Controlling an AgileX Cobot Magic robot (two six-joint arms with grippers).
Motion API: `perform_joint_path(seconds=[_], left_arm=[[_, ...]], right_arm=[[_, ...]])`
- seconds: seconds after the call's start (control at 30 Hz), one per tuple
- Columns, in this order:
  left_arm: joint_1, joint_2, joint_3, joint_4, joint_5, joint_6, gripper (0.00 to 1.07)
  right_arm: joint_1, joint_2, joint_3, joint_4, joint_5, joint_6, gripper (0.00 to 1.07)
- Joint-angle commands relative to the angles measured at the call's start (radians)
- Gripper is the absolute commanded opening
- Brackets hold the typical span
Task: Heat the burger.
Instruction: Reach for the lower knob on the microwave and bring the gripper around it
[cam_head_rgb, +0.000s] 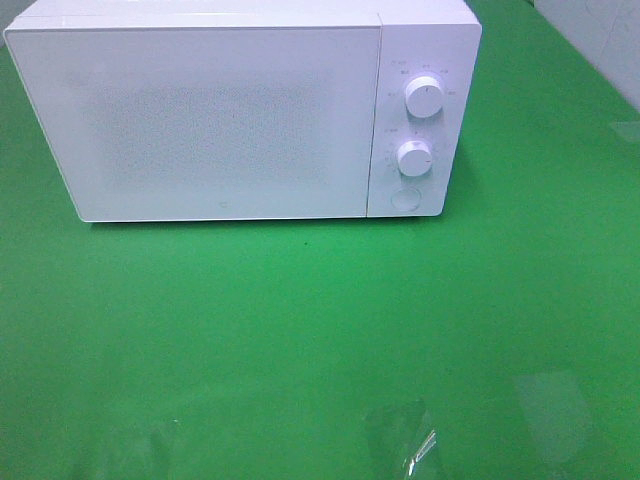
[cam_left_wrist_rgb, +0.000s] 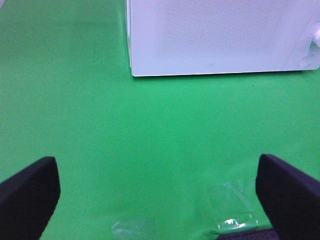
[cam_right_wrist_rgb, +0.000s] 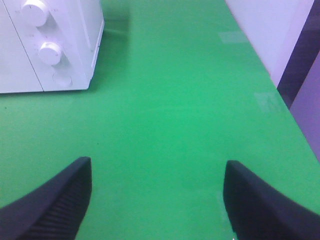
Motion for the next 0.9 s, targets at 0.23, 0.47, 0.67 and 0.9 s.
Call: perform_joint_path(seconds=[0.23, 0.47, 0.67, 0.9], left_arm=[[0.003, -0.023, 0.001, 0.001, -0.016, 0.001, 0.98], [0.003, -0.023, 0.001, 0.003, -0.016, 0.001, 0.98], [0.003, -0.023, 0.001, 0.002, -0.016, 0.001, 0.98], [0.003, -0.023, 0.001, 0.002, -0.016, 0.001, 0.98]], right_arm=[[-0.002, 0.047, -0.014, 0.008, -0.213, 0.006, 0.71], [-0.002, 0.092, 0.021, 0.008, -0.347, 0.005, 0.71], [-0.002, 0.185, 0.106, 0.008, -0.57, 0.005, 0.71], [-0.002, 0.295, 0.167, 0.02, -0.779, 0.005, 0.71]])
